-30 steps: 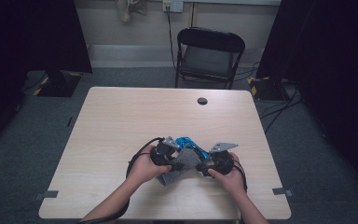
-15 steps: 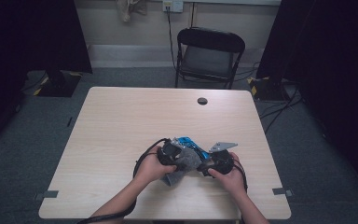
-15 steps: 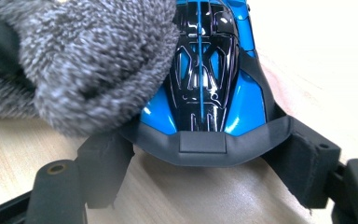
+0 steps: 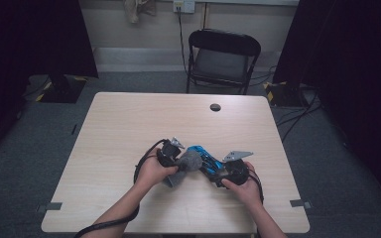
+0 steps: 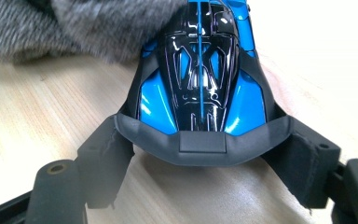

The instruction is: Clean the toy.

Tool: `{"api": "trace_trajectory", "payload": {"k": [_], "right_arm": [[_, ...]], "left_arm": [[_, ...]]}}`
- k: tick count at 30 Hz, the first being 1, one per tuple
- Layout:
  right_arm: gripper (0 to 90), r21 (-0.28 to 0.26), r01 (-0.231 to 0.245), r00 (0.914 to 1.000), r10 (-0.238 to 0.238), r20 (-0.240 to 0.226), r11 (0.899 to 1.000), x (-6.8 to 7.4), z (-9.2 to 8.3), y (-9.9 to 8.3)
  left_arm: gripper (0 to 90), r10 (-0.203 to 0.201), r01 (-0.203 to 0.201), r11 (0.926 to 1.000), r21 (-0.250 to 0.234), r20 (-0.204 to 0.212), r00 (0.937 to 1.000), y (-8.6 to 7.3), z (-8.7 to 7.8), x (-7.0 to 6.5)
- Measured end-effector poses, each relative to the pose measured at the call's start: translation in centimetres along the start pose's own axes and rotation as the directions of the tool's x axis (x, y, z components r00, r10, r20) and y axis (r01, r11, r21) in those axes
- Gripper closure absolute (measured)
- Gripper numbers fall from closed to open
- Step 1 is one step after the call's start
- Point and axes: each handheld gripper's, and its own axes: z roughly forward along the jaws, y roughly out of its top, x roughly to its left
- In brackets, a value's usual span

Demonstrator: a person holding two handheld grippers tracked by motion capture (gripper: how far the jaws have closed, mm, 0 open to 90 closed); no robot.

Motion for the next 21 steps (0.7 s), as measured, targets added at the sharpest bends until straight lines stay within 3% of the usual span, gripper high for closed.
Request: {"api": "trace_trajectory", "payload": {"k": [7, 17, 21], "right_arm": [[25.7, -0.001, 0.002, 1.0, -0.002, 0.0, 1.0, 0.0, 0.0, 0.0], [25.7, -0.002, -0.003, 1.0, 0.003, -0.004, 1.0, -0.1, 0.0, 0.0], [25.7, -0.002, 0.002, 1.0, -0.002, -0.004, 1.0, -0.1, 0.0, 0.0]], "left_arm": [[72.8, -0.037, 0.037, 0.9993, -0.002, -0.06, 0.9975, 0.0, -0.4, 1.9], [72.8, -0.094, 0.094, 0.9956, -0.004, -0.14, 0.9857, 0.2, -0.7, 4.4], [72.8, -0.091, 0.09, 0.9958, -0.017, -0.096, 0.9912, 0.3, -1.1, 4.0]]}}
